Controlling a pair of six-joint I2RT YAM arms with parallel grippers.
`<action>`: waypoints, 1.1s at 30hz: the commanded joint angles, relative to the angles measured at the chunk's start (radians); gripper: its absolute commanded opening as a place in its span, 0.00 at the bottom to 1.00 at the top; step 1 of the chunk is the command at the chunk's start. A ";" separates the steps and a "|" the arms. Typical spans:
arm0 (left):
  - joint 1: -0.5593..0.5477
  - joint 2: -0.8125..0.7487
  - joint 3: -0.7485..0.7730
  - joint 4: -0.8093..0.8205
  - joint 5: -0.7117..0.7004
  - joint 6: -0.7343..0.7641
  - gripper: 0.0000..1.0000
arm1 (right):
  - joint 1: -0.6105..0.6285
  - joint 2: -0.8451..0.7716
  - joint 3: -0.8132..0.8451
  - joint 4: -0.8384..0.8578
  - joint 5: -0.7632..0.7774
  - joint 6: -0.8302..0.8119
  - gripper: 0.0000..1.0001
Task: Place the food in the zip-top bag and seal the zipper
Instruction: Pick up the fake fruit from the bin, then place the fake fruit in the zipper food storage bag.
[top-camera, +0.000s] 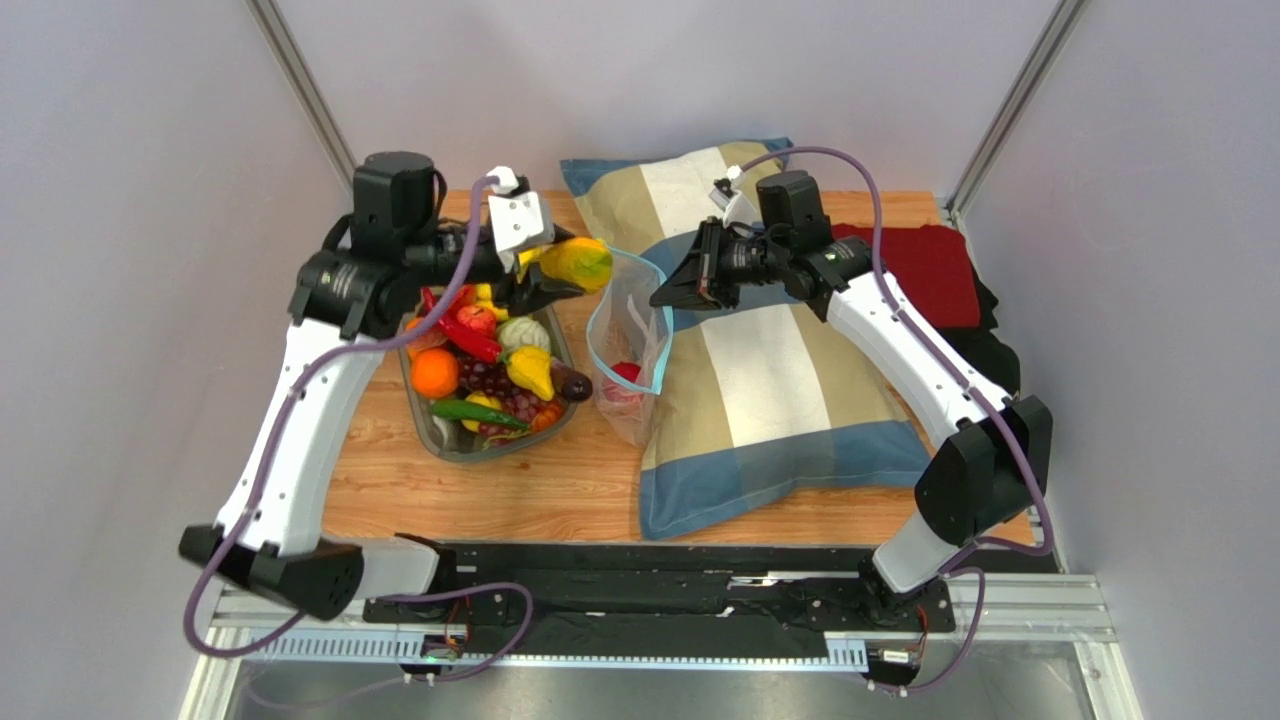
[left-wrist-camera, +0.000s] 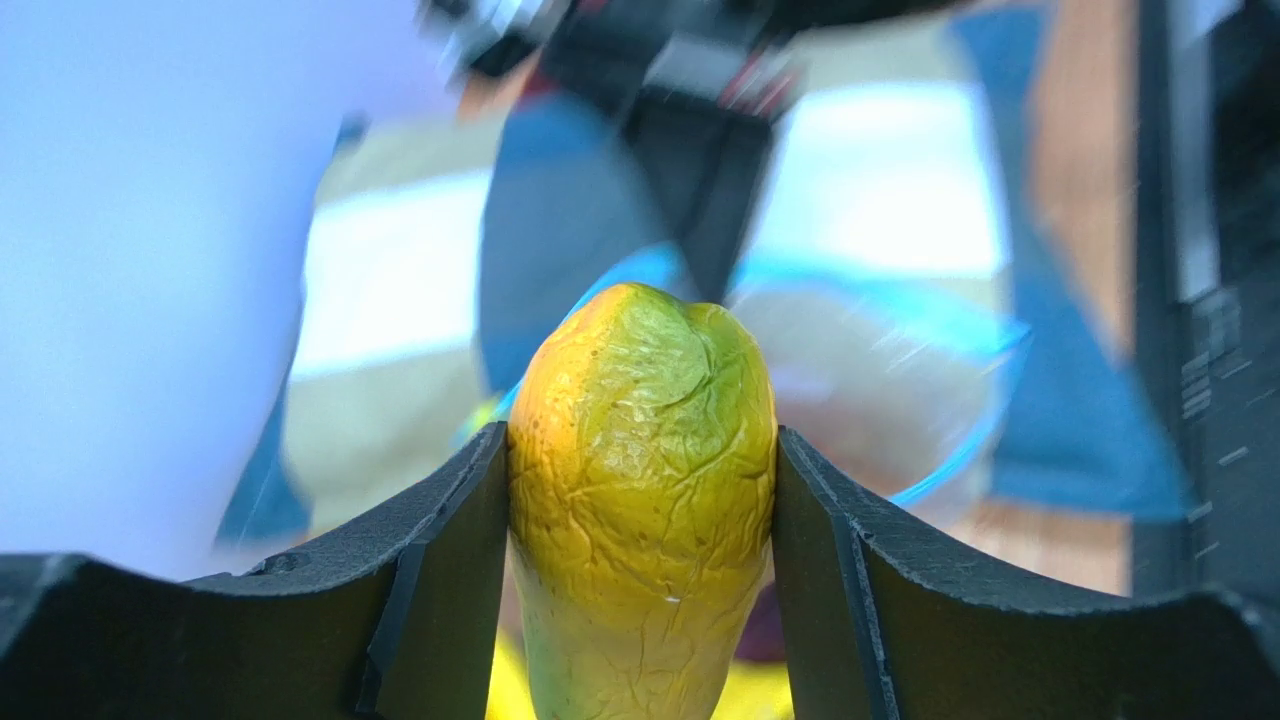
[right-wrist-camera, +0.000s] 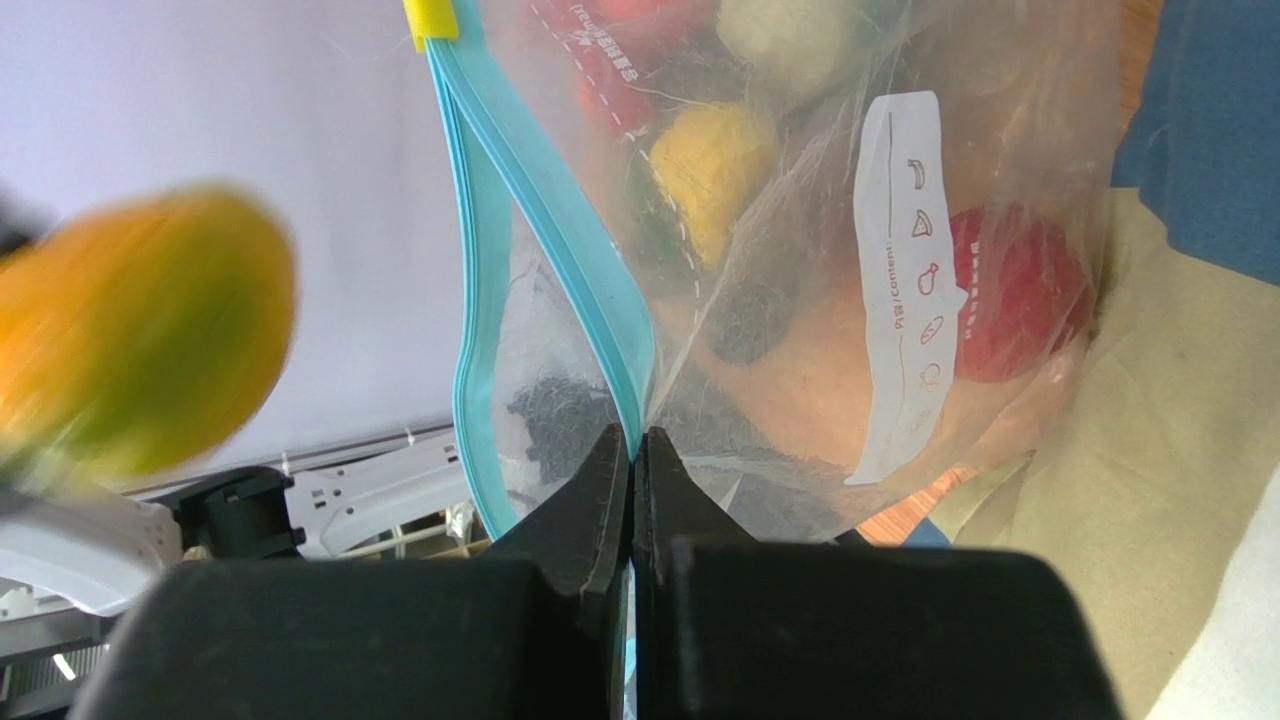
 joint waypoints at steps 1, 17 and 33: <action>-0.154 -0.128 -0.163 0.442 0.123 -0.444 0.38 | 0.016 0.006 0.008 0.086 -0.040 0.046 0.00; -0.282 -0.128 -0.479 0.698 -0.155 -0.538 0.60 | 0.016 -0.033 -0.026 0.099 -0.106 0.036 0.00; 0.101 -0.205 -0.392 0.139 -0.138 -0.348 0.98 | -0.008 -0.053 -0.055 0.068 -0.096 -0.017 0.00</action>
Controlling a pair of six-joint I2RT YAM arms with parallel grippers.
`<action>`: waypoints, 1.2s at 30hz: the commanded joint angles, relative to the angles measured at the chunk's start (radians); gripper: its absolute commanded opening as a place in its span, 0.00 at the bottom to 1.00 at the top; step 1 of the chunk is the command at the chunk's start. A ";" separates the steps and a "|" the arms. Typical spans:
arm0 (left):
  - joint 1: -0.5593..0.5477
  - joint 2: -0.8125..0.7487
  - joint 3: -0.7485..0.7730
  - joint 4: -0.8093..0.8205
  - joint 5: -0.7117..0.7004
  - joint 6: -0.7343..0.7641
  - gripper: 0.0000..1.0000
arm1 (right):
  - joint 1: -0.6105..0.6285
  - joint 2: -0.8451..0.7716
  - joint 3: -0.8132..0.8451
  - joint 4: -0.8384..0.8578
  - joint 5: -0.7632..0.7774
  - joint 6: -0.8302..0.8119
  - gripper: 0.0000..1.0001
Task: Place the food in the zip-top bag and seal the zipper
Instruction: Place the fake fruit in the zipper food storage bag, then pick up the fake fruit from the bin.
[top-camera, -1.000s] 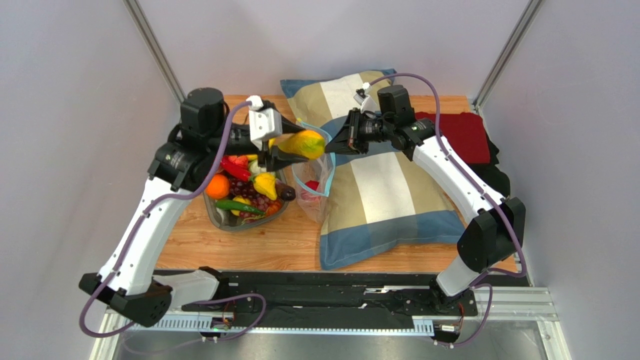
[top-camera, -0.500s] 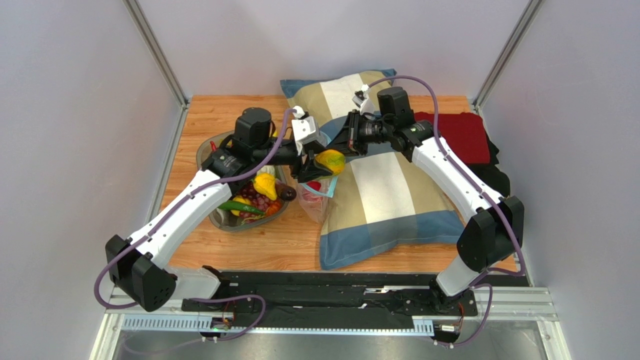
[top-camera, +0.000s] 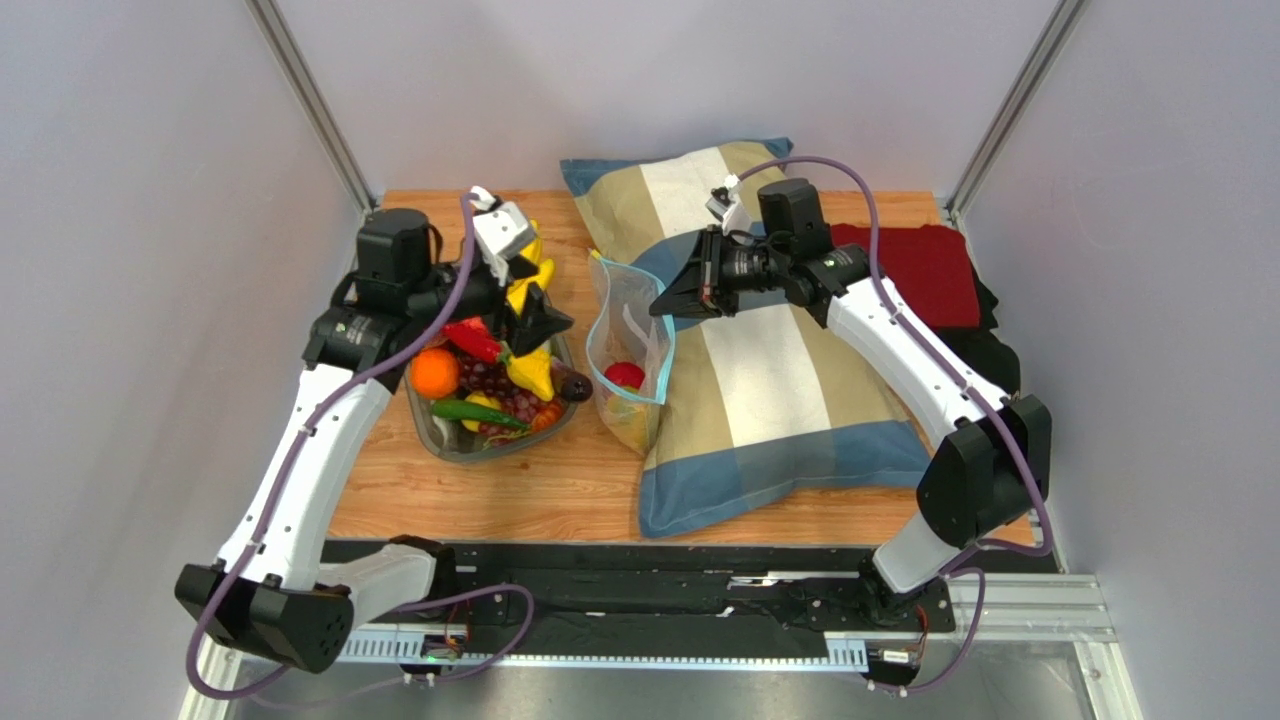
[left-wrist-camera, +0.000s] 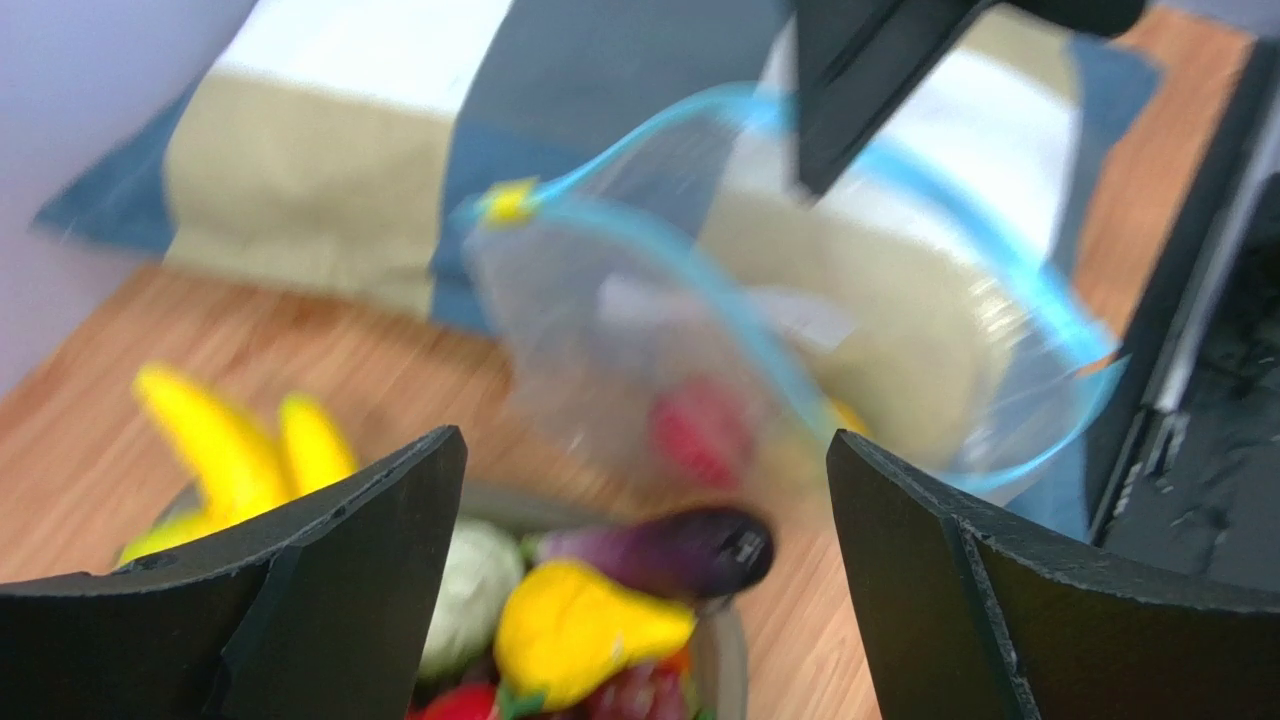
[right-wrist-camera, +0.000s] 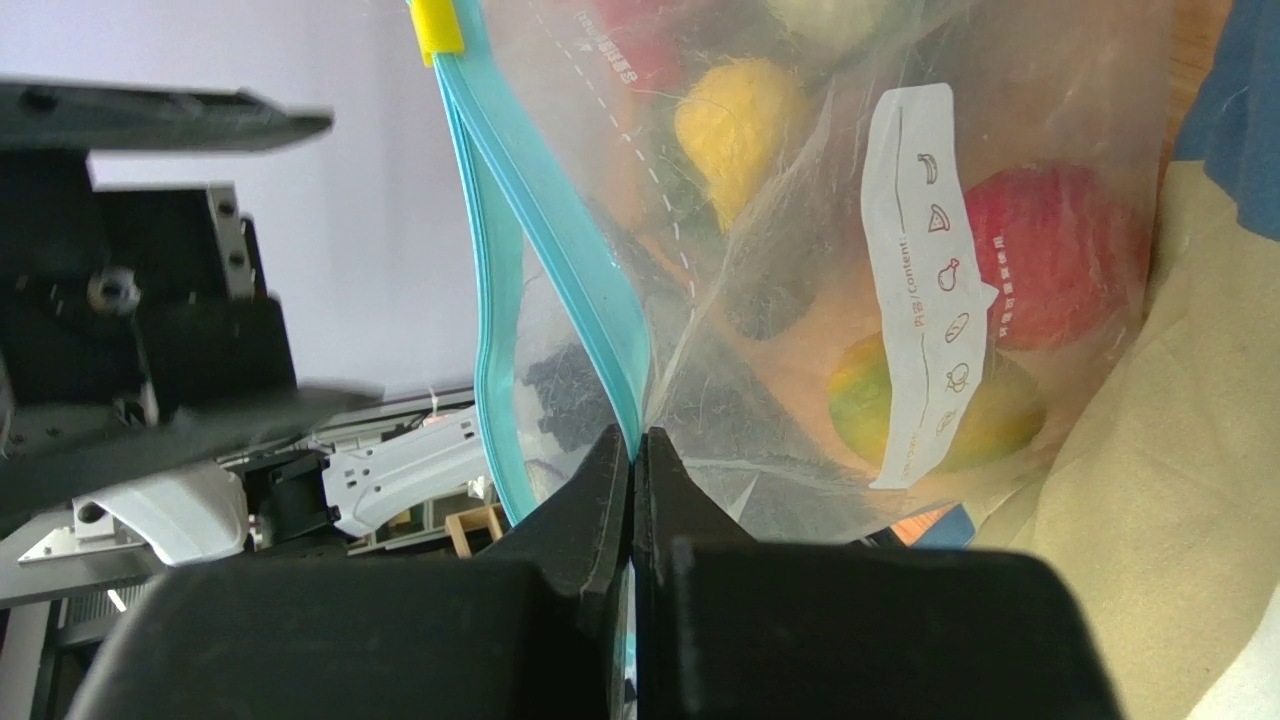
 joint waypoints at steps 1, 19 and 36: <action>0.148 0.051 0.067 -0.337 0.024 0.185 0.98 | -0.005 -0.047 0.006 0.003 -0.013 -0.039 0.00; 0.133 0.471 0.316 -0.847 -0.100 1.356 0.95 | -0.005 -0.003 0.036 -0.012 -0.028 -0.075 0.00; 0.030 0.603 0.239 -0.818 -0.251 1.450 0.96 | -0.017 0.017 0.035 -0.018 -0.022 -0.063 0.00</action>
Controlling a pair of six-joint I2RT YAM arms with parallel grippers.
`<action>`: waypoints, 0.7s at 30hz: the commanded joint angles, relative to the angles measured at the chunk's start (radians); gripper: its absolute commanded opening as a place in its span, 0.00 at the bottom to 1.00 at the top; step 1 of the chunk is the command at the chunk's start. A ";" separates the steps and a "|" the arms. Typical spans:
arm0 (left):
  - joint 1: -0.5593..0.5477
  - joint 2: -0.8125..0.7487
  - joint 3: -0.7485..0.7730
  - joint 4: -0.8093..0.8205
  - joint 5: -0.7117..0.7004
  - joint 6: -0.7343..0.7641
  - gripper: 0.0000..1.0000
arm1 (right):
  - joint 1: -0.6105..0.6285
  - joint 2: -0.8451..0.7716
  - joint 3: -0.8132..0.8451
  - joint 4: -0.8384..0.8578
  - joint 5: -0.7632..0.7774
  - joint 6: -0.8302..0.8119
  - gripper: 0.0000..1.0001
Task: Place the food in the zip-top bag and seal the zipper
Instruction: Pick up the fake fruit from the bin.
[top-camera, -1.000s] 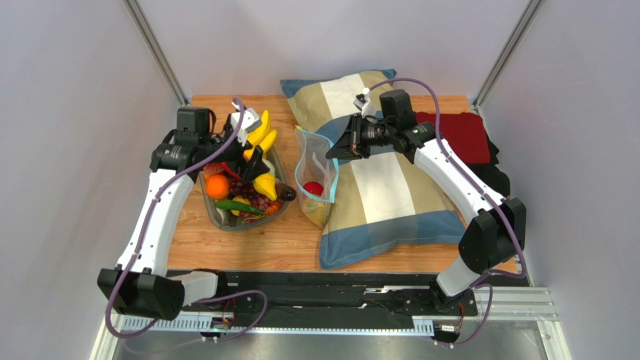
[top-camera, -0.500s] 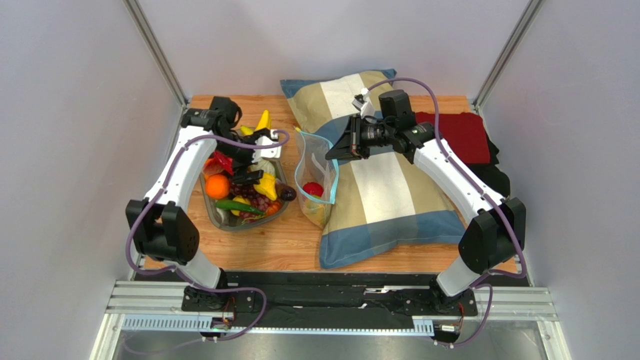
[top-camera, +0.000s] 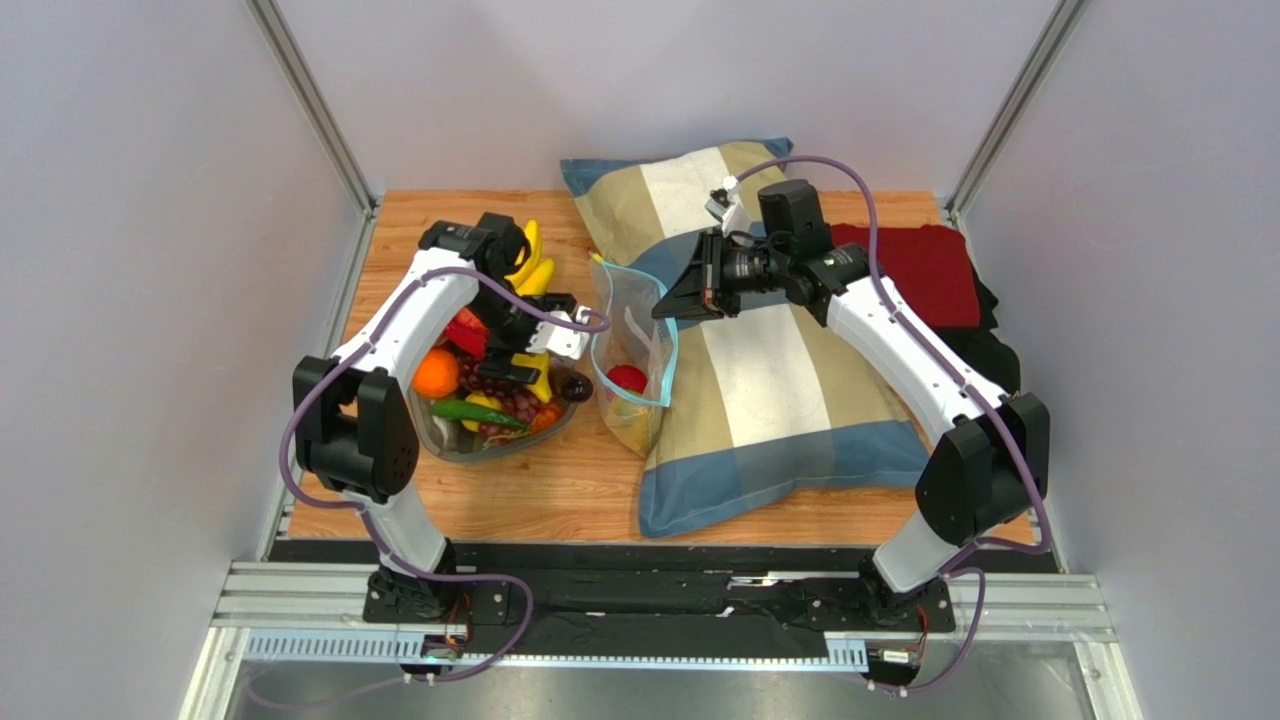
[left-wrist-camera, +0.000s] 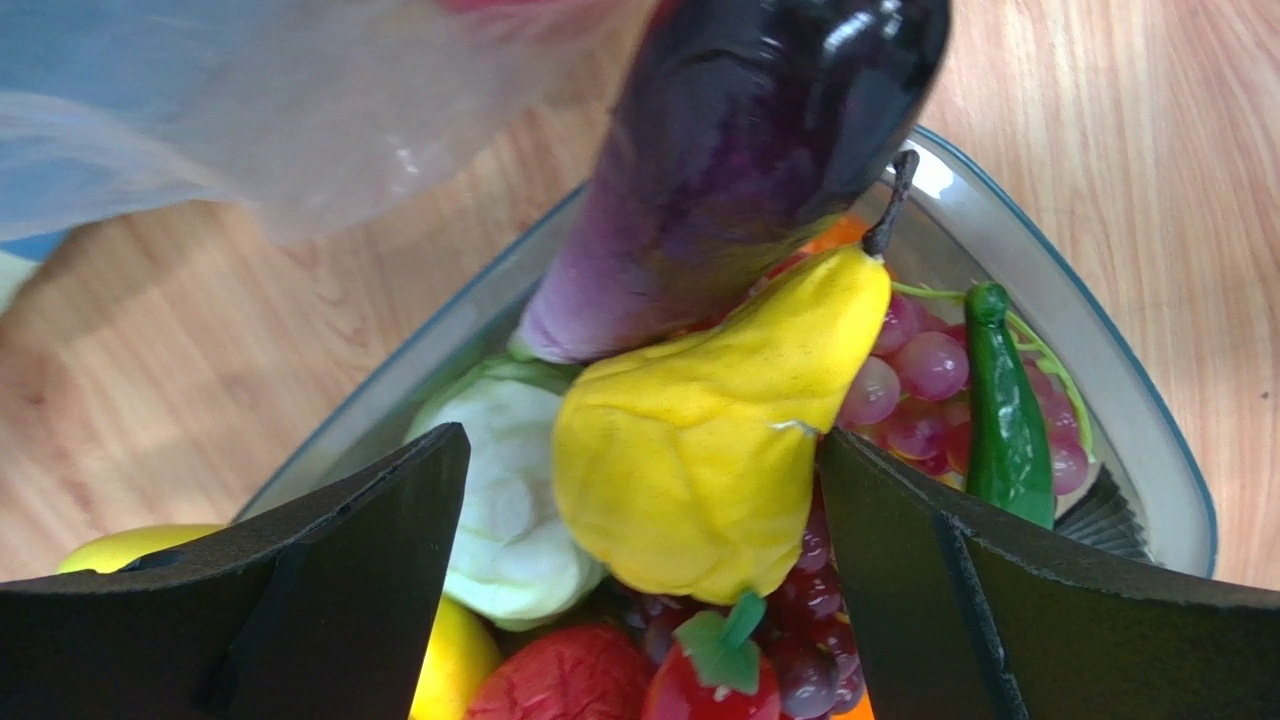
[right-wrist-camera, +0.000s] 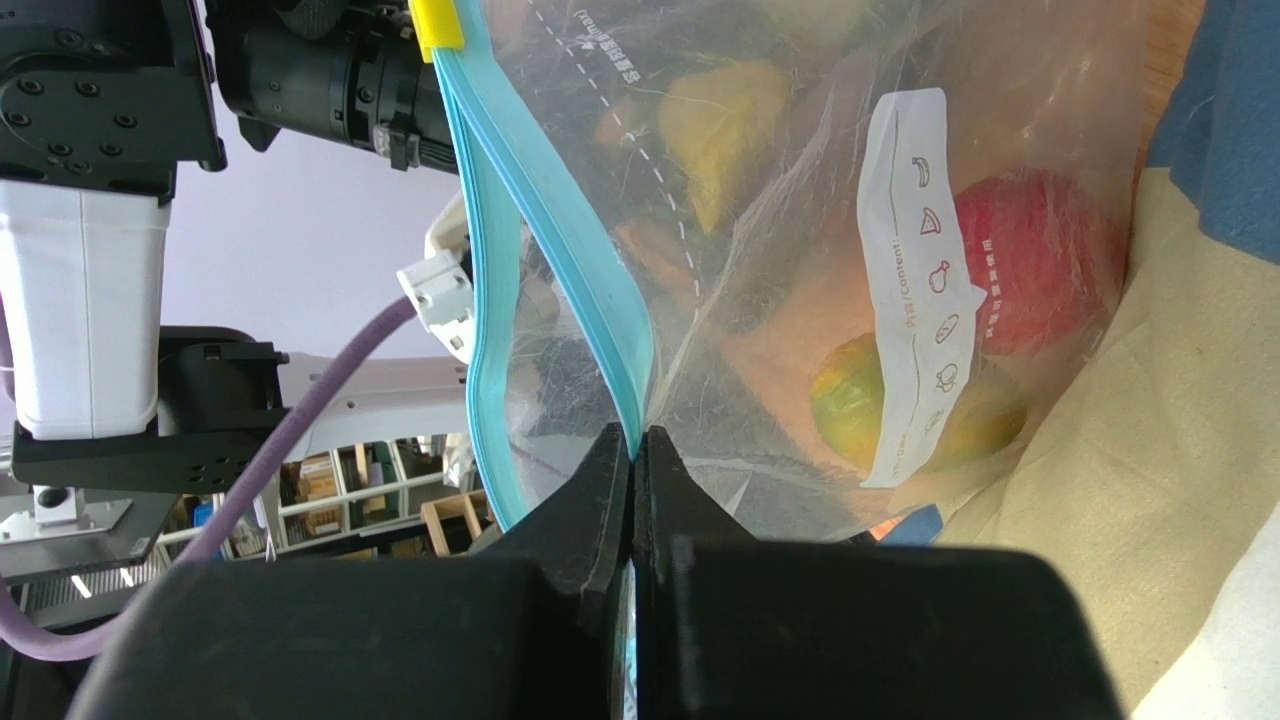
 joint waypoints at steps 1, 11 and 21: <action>-0.004 0.001 -0.033 -0.035 -0.031 0.055 0.95 | -0.009 0.013 0.035 0.003 -0.011 0.000 0.00; -0.009 -0.093 -0.018 -0.118 0.038 0.054 0.70 | -0.015 0.022 0.039 0.000 -0.014 0.000 0.00; -0.009 -0.332 0.078 -0.268 0.154 0.013 0.43 | -0.012 0.039 0.035 0.023 -0.018 0.023 0.00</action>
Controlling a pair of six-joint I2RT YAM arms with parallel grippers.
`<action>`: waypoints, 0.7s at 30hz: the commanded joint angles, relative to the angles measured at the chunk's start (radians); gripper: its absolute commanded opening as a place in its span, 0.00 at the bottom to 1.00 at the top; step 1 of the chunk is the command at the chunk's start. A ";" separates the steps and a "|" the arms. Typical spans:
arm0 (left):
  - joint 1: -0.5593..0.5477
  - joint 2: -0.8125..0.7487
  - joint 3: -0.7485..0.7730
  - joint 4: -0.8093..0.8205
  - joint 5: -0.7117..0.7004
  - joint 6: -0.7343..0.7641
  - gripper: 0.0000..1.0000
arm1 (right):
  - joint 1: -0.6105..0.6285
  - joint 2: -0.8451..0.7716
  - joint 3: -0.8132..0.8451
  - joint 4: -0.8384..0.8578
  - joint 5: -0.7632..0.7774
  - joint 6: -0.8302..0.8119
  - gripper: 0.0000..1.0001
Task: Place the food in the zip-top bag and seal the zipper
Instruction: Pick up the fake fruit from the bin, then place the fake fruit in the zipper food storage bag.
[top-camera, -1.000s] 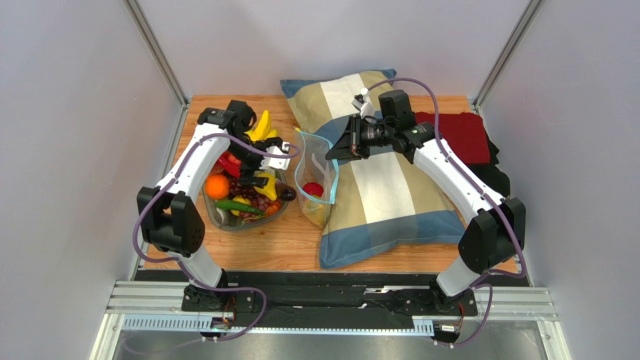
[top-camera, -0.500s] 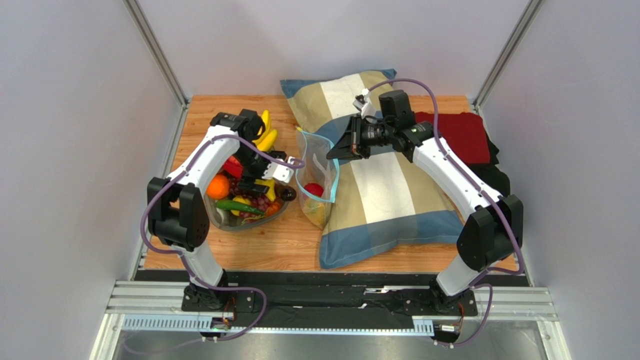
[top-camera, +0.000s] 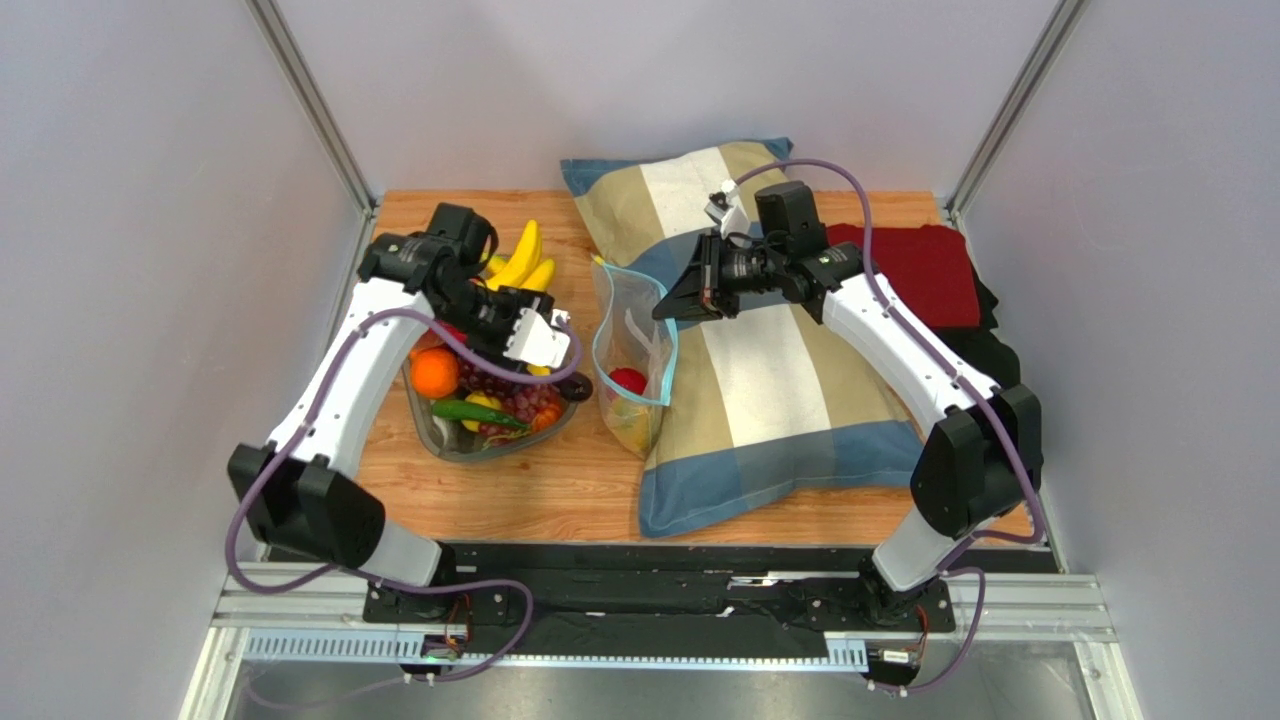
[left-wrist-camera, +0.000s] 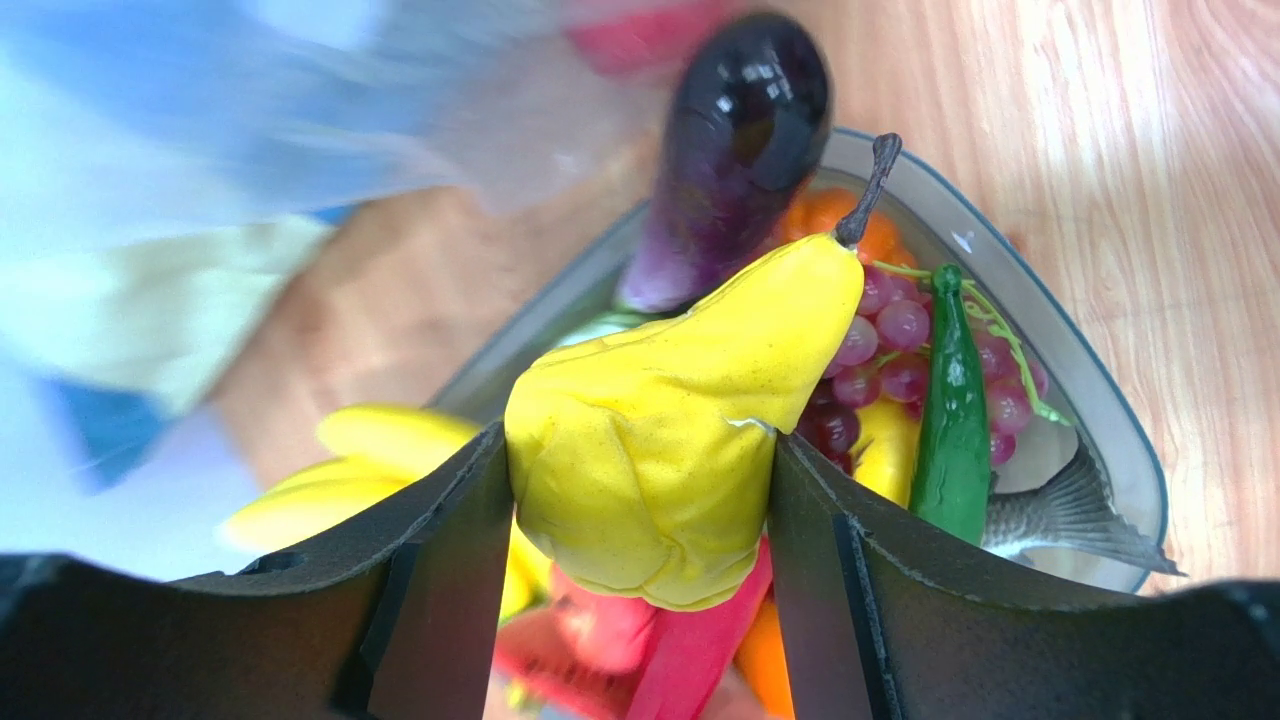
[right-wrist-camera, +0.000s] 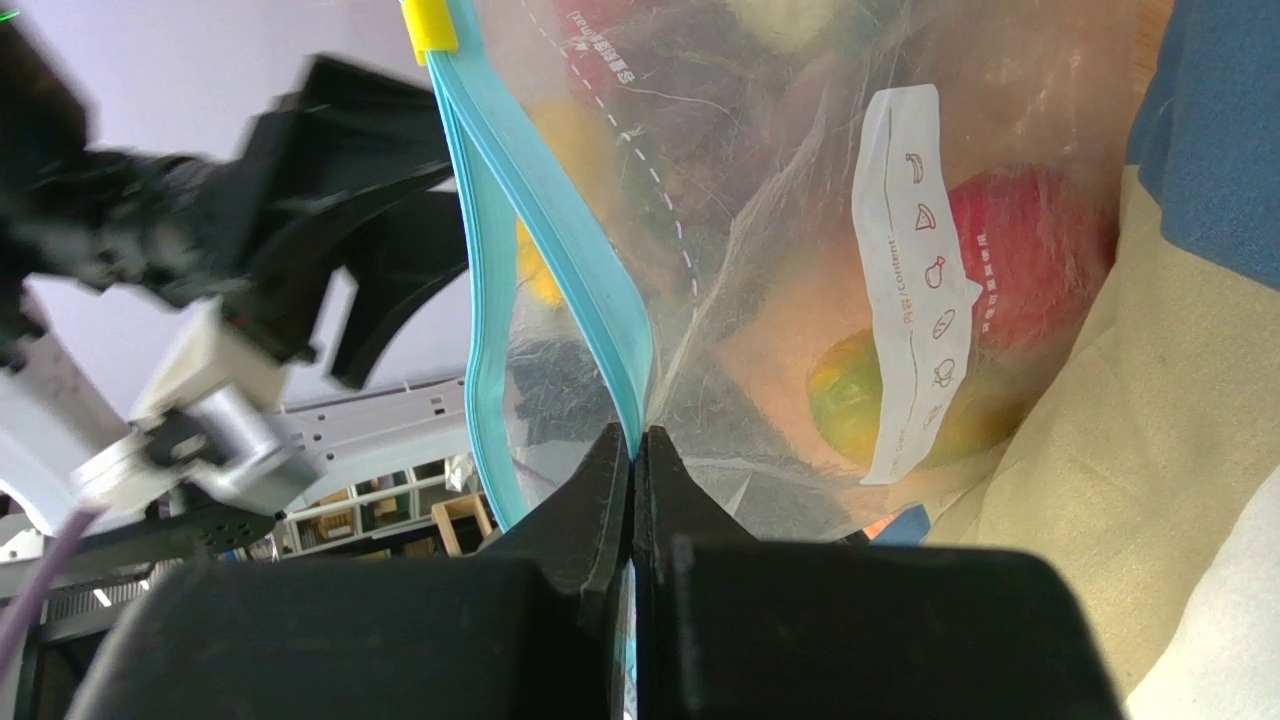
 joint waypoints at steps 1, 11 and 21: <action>-0.006 -0.087 0.143 -0.271 0.171 -0.017 0.43 | 0.000 0.014 0.036 0.024 -0.018 0.020 0.00; -0.187 -0.047 0.378 0.233 0.391 -0.789 0.39 | 0.021 0.032 0.061 0.035 -0.014 0.024 0.00; -0.270 0.012 0.122 0.477 0.293 -0.935 0.34 | 0.023 0.022 0.059 0.025 -0.018 0.015 0.00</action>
